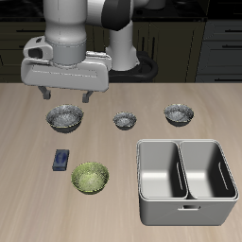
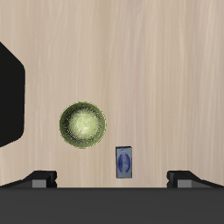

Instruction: Place the green bowl in the left side of the drainer

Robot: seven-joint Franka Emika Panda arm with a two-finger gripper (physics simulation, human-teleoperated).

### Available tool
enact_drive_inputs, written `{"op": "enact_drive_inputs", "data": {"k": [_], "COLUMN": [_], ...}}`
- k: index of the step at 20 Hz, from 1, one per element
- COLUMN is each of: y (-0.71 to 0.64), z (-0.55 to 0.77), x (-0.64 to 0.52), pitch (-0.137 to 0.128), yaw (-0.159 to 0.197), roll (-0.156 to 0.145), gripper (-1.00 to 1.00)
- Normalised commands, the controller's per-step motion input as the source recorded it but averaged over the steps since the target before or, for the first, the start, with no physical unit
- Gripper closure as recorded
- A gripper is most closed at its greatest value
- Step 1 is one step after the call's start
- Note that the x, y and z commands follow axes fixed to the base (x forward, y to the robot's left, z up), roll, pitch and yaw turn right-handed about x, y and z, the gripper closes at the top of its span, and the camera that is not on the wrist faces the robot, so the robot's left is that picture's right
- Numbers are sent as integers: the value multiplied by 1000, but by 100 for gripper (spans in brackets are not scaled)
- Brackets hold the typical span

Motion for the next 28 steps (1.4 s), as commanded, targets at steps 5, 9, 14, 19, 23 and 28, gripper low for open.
{"op": "enact_drive_inputs", "data": {"k": [5, 9, 14, 19, 23, 28], "y": [71, 3, 2, -47, -50, -74], "z": [-408, -371, -371, -391, -308, -261], "x": [111, 68, 46, 27, 33, 33], "pitch": [32, 36, 26, 35, 24, 8], "yaw": [-11, -20, 5, -17, -1, -13], "roll": [11, -7, -2, -1, -14, -9], "gripper": [-100, -100, -100, -100, -100, -100]}}
